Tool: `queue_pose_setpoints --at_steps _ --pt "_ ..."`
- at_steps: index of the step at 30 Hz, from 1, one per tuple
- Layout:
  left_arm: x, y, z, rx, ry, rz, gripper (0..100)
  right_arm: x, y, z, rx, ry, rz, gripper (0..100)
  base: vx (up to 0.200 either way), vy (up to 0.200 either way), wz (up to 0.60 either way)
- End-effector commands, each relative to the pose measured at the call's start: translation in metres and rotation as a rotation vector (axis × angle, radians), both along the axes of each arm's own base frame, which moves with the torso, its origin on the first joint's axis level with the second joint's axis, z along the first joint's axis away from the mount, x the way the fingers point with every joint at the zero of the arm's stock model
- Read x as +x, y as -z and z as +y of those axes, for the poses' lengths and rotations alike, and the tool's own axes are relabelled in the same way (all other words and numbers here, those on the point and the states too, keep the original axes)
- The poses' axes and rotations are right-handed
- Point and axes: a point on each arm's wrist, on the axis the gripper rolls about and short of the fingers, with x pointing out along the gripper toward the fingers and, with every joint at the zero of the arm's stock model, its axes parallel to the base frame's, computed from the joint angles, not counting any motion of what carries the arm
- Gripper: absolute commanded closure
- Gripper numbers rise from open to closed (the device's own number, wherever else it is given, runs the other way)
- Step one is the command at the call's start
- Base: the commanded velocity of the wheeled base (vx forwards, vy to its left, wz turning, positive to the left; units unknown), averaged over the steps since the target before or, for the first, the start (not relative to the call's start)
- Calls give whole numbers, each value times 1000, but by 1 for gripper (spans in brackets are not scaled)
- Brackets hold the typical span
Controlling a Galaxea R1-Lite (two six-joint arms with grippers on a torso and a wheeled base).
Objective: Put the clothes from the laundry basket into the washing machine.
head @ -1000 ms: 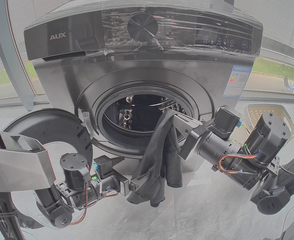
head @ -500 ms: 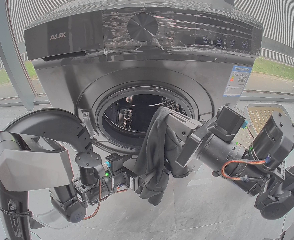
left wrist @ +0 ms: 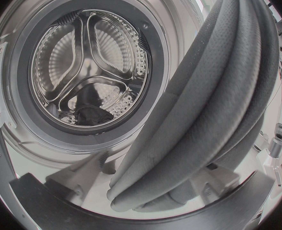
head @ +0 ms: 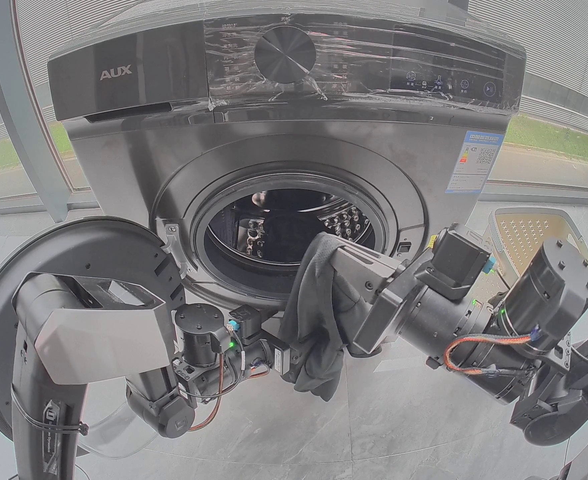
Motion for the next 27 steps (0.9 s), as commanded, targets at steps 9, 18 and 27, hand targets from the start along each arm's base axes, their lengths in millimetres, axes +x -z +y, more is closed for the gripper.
queue_pose_setpoints --at_steps 9,18,27 --pt "-10 -11 -5 -13 37 -15 100 10 -2 -3 3 16 -8 100 0 0 0" --pt "-63 -49 5 -19 148 -17 100 44 5 -7 -3 77 -5 100 0 0 0" --pt "-113 -103 44 -111 226 -77 100 63 36 -4 -33 103 85 100 0 0 0"
